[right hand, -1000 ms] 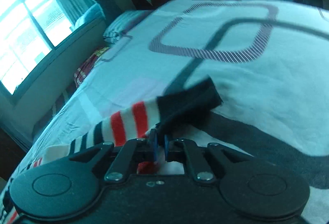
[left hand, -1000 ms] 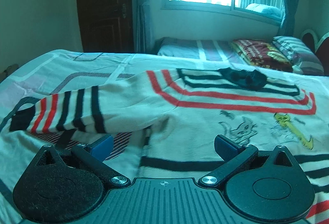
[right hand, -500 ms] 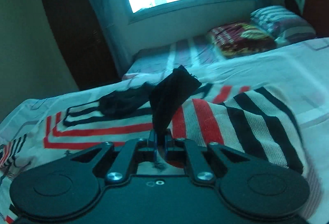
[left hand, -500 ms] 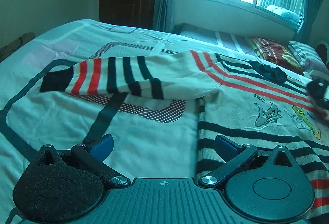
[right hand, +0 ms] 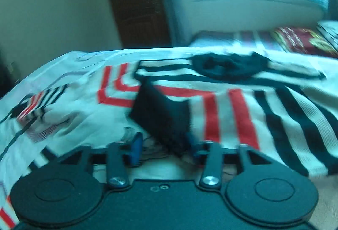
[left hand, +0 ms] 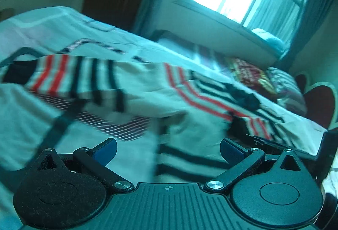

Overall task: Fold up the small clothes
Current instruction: 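Carry the held sleeve across the sweater body and open the right gripper, then grasp the black cuff of the other sleeve with the left gripper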

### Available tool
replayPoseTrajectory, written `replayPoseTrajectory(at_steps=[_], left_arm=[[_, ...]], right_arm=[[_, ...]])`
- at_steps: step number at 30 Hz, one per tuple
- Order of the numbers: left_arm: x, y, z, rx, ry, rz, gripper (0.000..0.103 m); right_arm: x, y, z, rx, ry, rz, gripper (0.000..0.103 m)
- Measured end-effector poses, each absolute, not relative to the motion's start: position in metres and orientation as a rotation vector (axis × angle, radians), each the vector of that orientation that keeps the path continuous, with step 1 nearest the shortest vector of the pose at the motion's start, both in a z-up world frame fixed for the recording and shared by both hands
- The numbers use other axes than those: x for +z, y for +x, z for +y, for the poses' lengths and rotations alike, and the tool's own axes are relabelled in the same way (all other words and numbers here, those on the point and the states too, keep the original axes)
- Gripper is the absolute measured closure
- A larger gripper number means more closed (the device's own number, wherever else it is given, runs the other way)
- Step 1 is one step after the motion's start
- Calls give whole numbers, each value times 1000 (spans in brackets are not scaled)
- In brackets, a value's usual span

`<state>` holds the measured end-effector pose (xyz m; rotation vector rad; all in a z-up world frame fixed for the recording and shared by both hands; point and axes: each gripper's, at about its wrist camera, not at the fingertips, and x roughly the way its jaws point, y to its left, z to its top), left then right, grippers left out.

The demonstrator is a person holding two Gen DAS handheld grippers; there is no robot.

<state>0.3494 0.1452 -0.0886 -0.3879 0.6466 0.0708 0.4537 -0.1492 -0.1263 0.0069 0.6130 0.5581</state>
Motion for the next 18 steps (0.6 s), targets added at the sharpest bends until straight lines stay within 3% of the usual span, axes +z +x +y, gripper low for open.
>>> replayPoseTrajectory(at_steps=[7,8,9,10,15,16,17,18], left_arm=[[-118,443,76,-149,-370,697,1],[-123,456,67,-171,-360,712,4],[-129,469,59,-192,-352,729,21],[-134,482,52,-208,-347,756,30],[-143,523,18,-237,-263,775,33],[-141,528,15,-246,-254,776,75],[-138,533,13,-257,-255,788,99],[-136,533,16,-252,-267,788,99]], right_arm=[[-98,421,-241,433,200,577,59],[-97,418,-255,417,230,582,58],[-97,417,-269,399,262,589,58],[-98,415,-283,379,300,596,57],[-119,414,-344,316,554,630,56],[-122,414,-353,307,604,626,56],[-127,414,-363,298,665,616,56],[-131,414,-371,294,730,606,56]])
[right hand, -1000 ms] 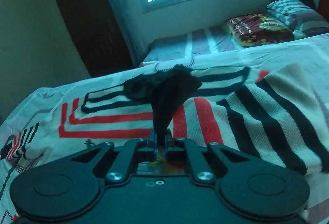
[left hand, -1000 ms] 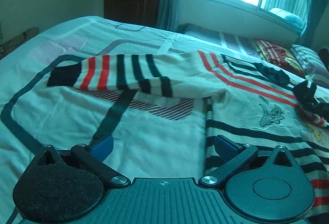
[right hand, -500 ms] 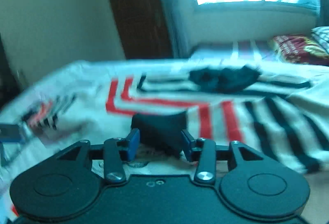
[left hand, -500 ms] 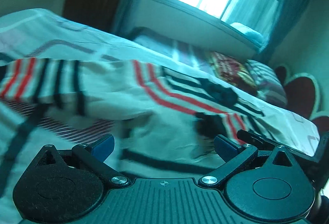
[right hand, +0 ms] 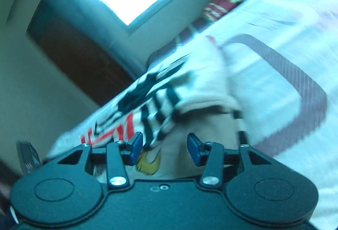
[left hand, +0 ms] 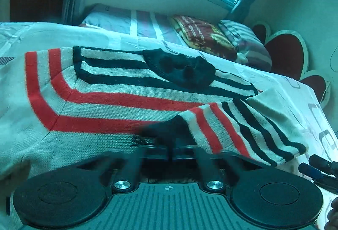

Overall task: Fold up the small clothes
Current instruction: 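Grasp the black cuff of the other sleeve with the left gripper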

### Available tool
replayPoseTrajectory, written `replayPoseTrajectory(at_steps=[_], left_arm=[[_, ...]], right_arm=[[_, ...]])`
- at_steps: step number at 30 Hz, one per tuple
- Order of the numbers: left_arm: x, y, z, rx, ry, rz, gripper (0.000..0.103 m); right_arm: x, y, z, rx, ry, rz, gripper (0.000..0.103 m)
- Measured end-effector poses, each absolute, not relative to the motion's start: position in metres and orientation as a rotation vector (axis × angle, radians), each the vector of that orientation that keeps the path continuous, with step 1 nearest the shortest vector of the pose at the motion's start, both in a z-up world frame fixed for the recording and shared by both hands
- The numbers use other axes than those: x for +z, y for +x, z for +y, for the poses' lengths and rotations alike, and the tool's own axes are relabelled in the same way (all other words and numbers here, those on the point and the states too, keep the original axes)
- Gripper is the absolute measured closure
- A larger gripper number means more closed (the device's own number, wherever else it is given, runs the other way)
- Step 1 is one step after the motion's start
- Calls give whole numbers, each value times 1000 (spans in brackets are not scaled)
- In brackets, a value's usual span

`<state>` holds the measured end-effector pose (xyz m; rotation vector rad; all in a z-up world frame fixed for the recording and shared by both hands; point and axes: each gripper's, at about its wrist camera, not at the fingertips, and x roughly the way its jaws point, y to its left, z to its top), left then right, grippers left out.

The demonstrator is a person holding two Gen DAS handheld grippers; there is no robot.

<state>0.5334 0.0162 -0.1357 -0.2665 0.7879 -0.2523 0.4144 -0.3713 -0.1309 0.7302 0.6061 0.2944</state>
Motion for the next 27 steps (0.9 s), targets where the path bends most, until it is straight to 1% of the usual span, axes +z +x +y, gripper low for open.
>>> replayPoseTrajectory(at_steps=[5,9,13,14,15,16,18,19,20,23,24,25,26,27], left_arm=[[-110,516,36,-231,-258,679,99],[-121,509,55,-202,-241,736,99],[-137,503,60,-189,-268,765,99],[-139,503,60,-186,-265,763,99],[-139,502,59,-181,-263,755,99],[-137,500,59,-175,-257,740,99],[-138,502,55,-150,-201,745,99],[-142,504,53,-145,-185,758,99],[-144,504,52,-142,-178,753,99],[-142,502,51,-143,-153,748,99],[-142,502,50,-147,-151,749,99],[-140,501,51,-152,-143,749,99],[-138,501,53,-145,-136,751,94],[-134,498,56,-110,-126,745,73]], right_arm=[[-146,421,-401,278,966,582,56],[-168,432,-415,274,1155,594,56],[-176,441,-418,262,1226,593,62],[-174,443,-417,255,1208,598,67],[-170,443,-415,224,1160,606,90],[-164,443,-412,205,1102,604,94],[-159,446,-407,183,996,627,95],[-165,450,-405,158,956,675,97],[-168,449,-406,162,950,680,99],[-160,448,-404,176,892,696,96],[-156,446,-405,188,879,702,91],[-149,441,-404,202,847,694,81],[-139,435,-403,211,792,666,78],[-127,429,-401,223,727,632,78]])
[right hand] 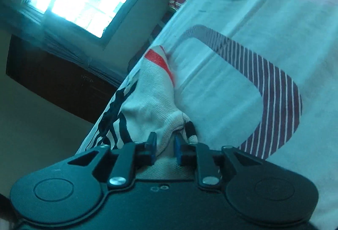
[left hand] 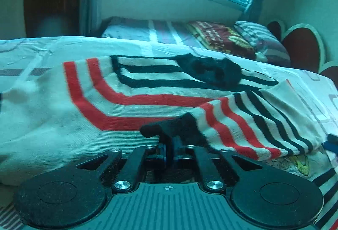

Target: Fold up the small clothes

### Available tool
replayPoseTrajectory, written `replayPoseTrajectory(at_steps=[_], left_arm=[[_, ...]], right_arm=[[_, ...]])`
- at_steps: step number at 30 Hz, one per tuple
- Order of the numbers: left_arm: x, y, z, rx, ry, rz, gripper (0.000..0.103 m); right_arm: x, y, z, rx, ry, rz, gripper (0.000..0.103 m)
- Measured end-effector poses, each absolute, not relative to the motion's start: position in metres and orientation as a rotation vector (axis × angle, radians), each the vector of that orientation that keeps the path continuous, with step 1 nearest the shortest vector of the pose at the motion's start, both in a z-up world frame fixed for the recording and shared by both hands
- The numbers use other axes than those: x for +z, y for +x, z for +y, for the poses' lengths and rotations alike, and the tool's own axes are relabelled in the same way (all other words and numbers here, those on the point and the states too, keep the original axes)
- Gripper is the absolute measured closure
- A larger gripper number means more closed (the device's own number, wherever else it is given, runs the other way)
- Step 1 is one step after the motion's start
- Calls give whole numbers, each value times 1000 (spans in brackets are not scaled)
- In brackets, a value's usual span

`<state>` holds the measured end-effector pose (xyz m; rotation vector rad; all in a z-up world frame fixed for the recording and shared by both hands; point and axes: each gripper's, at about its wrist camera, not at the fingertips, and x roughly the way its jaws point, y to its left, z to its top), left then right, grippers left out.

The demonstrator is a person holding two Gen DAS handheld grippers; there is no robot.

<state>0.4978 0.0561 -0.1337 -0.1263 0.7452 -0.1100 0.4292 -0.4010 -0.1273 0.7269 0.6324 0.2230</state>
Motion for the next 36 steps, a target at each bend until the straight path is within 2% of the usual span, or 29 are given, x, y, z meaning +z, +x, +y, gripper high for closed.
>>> replayPoseTrajectory(at_steps=[1,2,5,8,9,11,12,14,15,16,17,18,20,23,25,29,32,33,34,36], left_arm=[[-128,492,59,-50,-105,718,43],[-121,483,63,-11,-93,665,34],[-108,482,66,-59,-113,625,34],[-110,500,50,-80,-40,643,34],[-114,507,49,-70,-34,661,35],[-125,522,49,-35,-22,723,44],[-130,524,49,-30,-15,739,45],[-137,522,45,-35,13,732,45],[-138,520,43,-36,23,726,45],[-138,519,43,-35,28,723,45],[-139,518,44,-36,25,722,45],[-139,518,45,-38,20,722,45],[-140,519,47,-41,20,718,45],[-141,520,50,-49,6,718,44],[-141,521,52,-53,7,721,44],[-130,507,53,-43,-4,707,44],[-134,496,50,-47,6,709,44],[-140,496,48,-40,24,718,43],[-143,495,47,-28,24,700,38],[-142,497,47,-1,9,708,35]], right_arm=[[-117,426,-401,238,669,608,78],[-110,424,-402,245,625,590,78],[-98,453,-406,246,523,561,77],[-101,490,-423,248,544,551,72],[-103,505,-426,251,556,558,68],[-111,536,-428,265,583,593,60],[-116,550,-429,266,585,614,56],[-124,571,-424,276,570,653,55],[-126,578,-421,285,551,669,55],[-128,584,-417,305,529,684,64],[-128,583,-411,322,485,688,75],[-128,584,-406,304,434,697,92],[-134,588,-409,266,415,703,97],[-132,583,-403,227,390,689,97],[-121,569,-395,176,356,669,88],[-96,515,-383,239,251,602,86],[-99,478,-377,293,203,617,87],[-106,474,-370,287,162,639,87],[-118,477,-364,264,114,698,88],[-122,472,-357,241,92,684,88]])
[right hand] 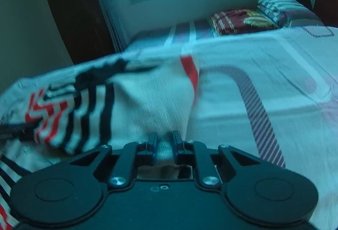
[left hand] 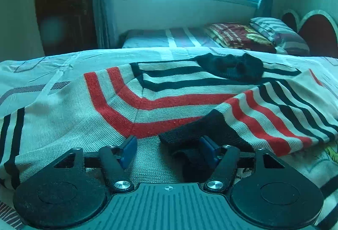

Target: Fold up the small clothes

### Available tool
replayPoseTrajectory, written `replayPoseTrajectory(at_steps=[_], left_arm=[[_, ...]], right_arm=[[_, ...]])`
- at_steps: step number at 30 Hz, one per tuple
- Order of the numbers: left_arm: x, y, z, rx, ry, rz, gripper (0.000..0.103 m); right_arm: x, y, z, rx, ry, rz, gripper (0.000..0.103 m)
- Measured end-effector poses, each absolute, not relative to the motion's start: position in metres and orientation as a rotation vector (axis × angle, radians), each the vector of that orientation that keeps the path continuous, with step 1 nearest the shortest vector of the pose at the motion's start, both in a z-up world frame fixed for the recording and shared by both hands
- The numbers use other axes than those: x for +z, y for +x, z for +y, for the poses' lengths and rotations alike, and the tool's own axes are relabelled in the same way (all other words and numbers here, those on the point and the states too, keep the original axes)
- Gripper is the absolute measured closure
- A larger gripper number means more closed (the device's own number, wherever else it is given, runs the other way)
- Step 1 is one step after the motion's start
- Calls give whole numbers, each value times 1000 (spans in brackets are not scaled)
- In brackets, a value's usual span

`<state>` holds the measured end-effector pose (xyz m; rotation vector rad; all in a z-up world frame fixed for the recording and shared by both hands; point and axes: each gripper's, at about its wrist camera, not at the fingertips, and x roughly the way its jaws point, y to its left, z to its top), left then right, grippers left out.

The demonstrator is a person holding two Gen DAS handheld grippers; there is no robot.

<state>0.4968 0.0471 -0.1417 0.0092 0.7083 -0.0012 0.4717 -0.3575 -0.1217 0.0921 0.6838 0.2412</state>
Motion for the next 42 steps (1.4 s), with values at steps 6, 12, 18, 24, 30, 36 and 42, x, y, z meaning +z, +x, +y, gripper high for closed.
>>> replayPoseTrajectory(at_steps=[6,12,18,24,30,36,42], left_arm=[[-122,447,83,64,-97,634,5],[-131,371,219,301,-415,587,13],[-161,320,342,410,-962,422,18],[-170,335,377,435,-1081,346,18],[-171,356,400,440,-1045,344,18],[-164,391,410,560,-893,505,98],[-106,428,352,244,-821,424,98]], right_arm=[[-87,444,-361,232,188,598,73],[-91,413,-373,212,199,648,69],[-96,402,-367,201,250,686,68],[-86,410,-352,223,306,659,67],[-84,421,-364,173,377,639,67],[-94,425,-381,119,433,657,67],[-96,422,-387,110,435,638,66]])
